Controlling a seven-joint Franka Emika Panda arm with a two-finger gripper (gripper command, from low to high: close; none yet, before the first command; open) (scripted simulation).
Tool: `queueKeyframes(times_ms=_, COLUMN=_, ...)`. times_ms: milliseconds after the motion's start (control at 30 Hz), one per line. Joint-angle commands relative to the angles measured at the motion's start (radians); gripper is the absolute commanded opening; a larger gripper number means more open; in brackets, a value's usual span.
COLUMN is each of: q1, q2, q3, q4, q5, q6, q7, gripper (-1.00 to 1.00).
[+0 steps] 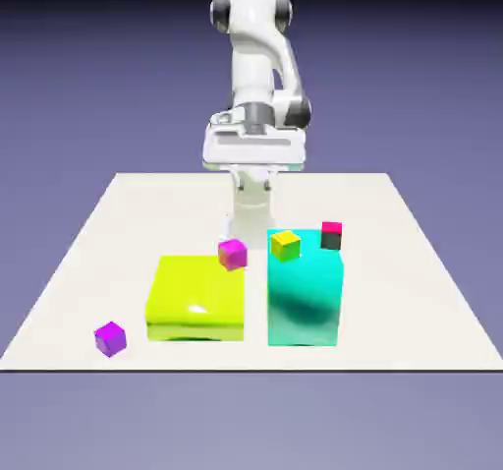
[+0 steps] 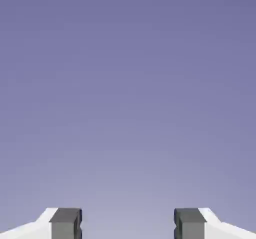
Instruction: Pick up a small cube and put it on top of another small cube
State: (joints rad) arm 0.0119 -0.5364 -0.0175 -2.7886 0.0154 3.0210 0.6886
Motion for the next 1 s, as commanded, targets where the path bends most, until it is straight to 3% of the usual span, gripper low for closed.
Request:
queueKeyframes(times_ms=0, q1=0.000, q2=0.028, q3=-0.015, q4=0.018, q5=0.013, q6=-0.013, q7=-0.044, gripper=0.00)
queueKeyframes(times_ms=967, q1=-0.001, q2=0.835, q3=-0.436, q4=0.532, q5=0.384, q6=-0.399, q7=-1.305, gripper=0.00)
